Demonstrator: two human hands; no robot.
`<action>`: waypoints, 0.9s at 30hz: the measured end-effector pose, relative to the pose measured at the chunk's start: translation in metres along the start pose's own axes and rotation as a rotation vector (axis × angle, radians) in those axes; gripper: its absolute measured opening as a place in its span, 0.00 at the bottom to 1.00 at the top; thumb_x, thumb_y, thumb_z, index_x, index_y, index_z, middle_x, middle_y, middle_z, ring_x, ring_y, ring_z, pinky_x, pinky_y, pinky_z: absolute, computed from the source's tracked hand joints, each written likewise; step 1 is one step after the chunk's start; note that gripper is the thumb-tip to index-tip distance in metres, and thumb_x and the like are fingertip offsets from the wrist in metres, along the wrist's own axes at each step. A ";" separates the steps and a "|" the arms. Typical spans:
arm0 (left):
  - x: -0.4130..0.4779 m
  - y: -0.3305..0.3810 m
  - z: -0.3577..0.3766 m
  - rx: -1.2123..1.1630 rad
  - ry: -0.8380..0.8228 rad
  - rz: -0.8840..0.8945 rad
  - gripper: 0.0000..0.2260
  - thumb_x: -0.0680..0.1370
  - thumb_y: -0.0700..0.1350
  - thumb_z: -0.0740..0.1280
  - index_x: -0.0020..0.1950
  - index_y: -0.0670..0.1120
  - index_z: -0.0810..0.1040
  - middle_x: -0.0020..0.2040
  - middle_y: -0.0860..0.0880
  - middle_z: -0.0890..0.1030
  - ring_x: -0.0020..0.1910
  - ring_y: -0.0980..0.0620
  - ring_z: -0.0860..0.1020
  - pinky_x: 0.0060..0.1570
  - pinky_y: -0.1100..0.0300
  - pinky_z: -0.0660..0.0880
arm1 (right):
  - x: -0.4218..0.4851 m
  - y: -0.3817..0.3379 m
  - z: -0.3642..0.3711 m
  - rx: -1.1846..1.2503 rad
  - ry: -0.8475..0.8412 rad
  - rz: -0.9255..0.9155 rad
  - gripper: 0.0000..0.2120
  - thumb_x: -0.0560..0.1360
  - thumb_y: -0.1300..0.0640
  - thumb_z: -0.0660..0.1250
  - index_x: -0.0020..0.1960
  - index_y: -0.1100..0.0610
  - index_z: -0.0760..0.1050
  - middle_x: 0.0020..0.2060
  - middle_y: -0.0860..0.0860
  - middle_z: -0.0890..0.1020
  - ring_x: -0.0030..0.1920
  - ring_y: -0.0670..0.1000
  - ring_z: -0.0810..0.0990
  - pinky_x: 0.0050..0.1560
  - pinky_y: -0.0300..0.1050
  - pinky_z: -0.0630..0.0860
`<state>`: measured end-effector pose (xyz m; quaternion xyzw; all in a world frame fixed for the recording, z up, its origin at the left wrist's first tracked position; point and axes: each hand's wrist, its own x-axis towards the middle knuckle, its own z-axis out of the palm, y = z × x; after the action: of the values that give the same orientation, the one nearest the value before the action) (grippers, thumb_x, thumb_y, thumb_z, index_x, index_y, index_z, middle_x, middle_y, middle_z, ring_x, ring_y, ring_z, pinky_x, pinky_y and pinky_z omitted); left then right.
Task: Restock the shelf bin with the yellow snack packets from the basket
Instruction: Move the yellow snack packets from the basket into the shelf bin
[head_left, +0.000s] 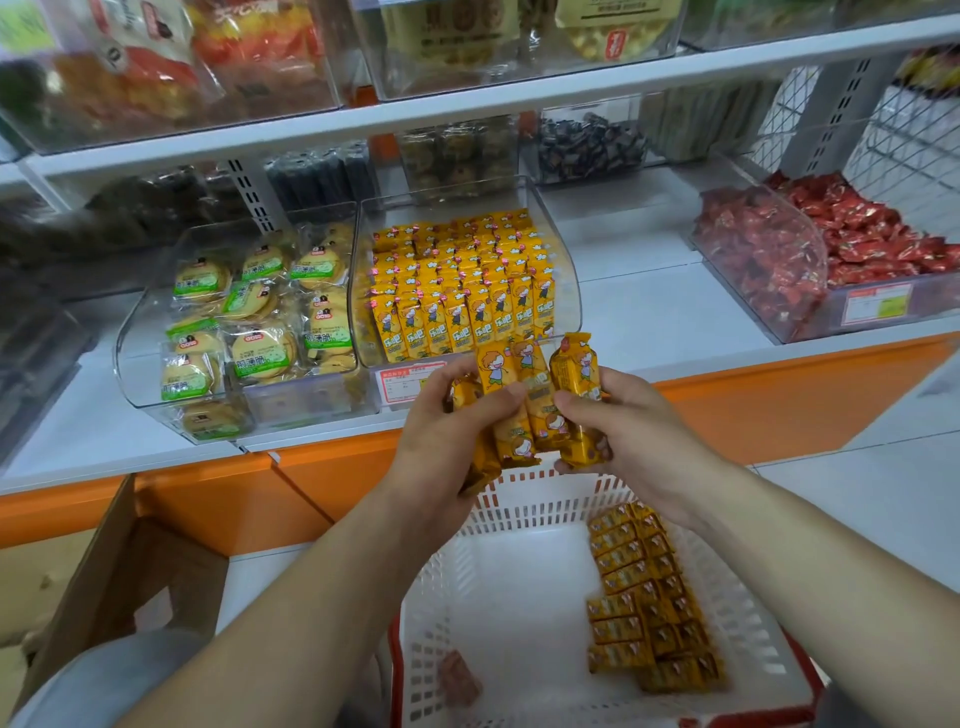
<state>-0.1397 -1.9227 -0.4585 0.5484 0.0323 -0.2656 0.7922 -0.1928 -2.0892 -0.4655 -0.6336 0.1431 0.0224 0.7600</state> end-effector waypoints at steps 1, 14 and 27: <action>0.000 -0.001 0.000 0.020 0.004 0.011 0.28 0.64 0.42 0.79 0.64 0.49 0.77 0.54 0.40 0.86 0.49 0.35 0.86 0.43 0.40 0.83 | -0.001 0.000 0.000 -0.025 0.004 -0.009 0.10 0.78 0.58 0.69 0.59 0.53 0.80 0.48 0.54 0.87 0.47 0.56 0.86 0.44 0.54 0.82; 0.003 0.003 -0.003 0.100 0.119 0.065 0.27 0.64 0.44 0.80 0.61 0.55 0.76 0.51 0.44 0.87 0.47 0.39 0.87 0.46 0.38 0.83 | -0.006 0.000 0.011 0.037 0.061 -0.076 0.11 0.77 0.59 0.67 0.42 0.47 0.85 0.42 0.54 0.87 0.39 0.53 0.86 0.32 0.46 0.79; 0.002 0.003 0.001 0.093 0.084 -0.098 0.27 0.74 0.58 0.75 0.70 0.51 0.74 0.59 0.41 0.85 0.52 0.36 0.85 0.57 0.33 0.79 | -0.005 0.001 0.014 0.072 -0.013 -0.060 0.04 0.76 0.59 0.71 0.49 0.53 0.83 0.43 0.54 0.87 0.39 0.53 0.85 0.32 0.46 0.79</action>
<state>-0.1367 -1.9234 -0.4560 0.5932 0.0801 -0.2820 0.7498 -0.1948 -2.0745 -0.4628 -0.6095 0.1198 -0.0013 0.7837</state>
